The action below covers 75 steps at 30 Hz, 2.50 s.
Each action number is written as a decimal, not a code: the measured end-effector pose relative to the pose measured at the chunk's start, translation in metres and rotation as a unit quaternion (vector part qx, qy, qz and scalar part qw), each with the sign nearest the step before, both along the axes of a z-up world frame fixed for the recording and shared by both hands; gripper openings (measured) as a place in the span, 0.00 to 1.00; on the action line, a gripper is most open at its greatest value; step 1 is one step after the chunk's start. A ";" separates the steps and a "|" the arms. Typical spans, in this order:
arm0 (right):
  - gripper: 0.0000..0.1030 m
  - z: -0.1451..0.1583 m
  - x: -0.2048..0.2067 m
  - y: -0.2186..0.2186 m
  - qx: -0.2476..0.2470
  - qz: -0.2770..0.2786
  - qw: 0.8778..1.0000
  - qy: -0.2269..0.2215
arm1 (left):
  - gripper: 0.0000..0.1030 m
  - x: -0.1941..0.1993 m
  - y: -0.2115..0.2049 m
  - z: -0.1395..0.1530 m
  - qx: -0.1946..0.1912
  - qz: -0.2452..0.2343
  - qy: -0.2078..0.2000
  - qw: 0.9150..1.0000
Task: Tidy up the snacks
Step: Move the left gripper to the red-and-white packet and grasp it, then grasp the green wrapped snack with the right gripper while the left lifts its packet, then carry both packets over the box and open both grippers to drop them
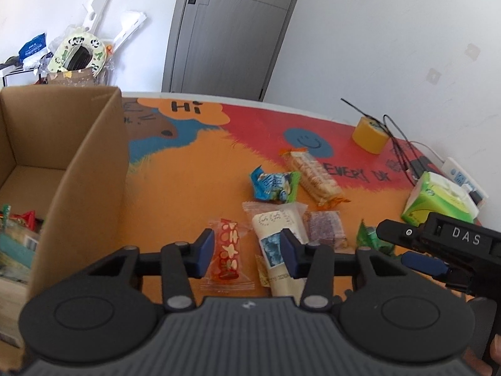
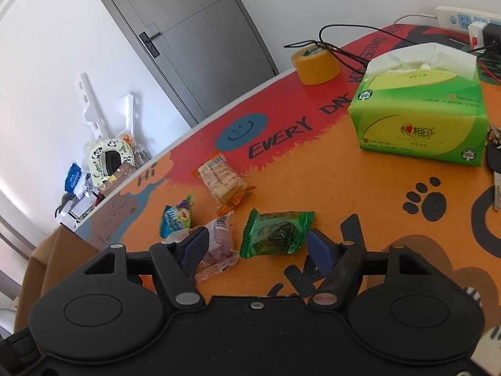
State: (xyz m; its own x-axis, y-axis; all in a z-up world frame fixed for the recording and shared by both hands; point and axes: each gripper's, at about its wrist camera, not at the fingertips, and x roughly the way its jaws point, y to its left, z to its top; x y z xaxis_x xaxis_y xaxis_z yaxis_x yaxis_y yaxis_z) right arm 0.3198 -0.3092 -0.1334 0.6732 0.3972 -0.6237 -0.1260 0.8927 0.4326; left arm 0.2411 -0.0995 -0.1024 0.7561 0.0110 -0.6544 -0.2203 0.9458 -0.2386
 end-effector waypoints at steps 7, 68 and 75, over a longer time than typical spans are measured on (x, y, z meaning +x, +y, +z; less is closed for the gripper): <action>0.67 -0.011 0.018 0.011 -0.026 0.000 1.000 0.007 | 0.41 0.012 0.009 -0.018 0.005 0.014 0.021 1.000; 0.38 0.067 -0.105 0.088 0.060 0.102 0.987 -0.111 | 0.08 -0.108 0.063 0.082 0.041 0.034 -0.103 0.993; 0.38 0.069 -0.109 0.118 0.060 0.139 0.982 -0.109 | 0.12 -0.118 0.090 0.078 0.042 0.070 -0.091 0.992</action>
State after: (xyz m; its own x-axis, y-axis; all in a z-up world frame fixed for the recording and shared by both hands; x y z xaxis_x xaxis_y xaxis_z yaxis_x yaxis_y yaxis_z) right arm 0.2109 -0.1907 -0.0644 0.6402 0.6464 -0.4151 -0.4588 0.7551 0.4684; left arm 0.1228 -0.0092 -0.0244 0.8486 0.1737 -0.4997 -0.3121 0.9271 -0.2077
